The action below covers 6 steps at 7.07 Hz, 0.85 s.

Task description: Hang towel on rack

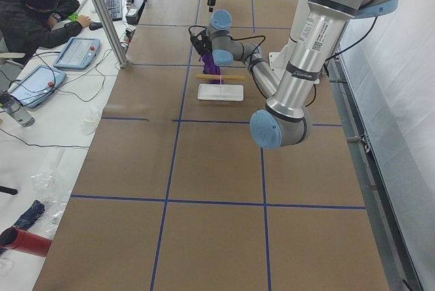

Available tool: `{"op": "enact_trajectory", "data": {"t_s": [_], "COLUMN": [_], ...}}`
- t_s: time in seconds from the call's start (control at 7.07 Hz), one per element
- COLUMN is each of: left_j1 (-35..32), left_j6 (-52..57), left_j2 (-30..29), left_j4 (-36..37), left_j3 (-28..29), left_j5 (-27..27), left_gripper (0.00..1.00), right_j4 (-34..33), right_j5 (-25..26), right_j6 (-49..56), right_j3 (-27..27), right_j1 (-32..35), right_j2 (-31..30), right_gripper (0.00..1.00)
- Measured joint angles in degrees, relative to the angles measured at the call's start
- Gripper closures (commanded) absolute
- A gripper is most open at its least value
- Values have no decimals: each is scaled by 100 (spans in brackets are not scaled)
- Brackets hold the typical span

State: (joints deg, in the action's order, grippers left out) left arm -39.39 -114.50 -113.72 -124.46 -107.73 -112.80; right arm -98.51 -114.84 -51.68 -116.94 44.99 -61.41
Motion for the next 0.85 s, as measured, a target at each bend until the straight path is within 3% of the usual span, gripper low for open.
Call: {"op": "enact_trajectory", "data": {"t_s": [0.42,0.85], "left_j1": [-51,-146], "left_j6": [1105,2469], "left_j2": [1131,1963], "left_j4": [-15,-120], "left_j3": [-411,-547], "left_j5": [3,4], "left_gripper": [100,100], "right_j4": [-1188,-1260], "right_j5": [-19,-487], "right_j6": [1996,4105], "right_j3": [238,723], "right_j1": [637,1611], "right_j2": [-214,-711], "right_gripper": [0,0]}}
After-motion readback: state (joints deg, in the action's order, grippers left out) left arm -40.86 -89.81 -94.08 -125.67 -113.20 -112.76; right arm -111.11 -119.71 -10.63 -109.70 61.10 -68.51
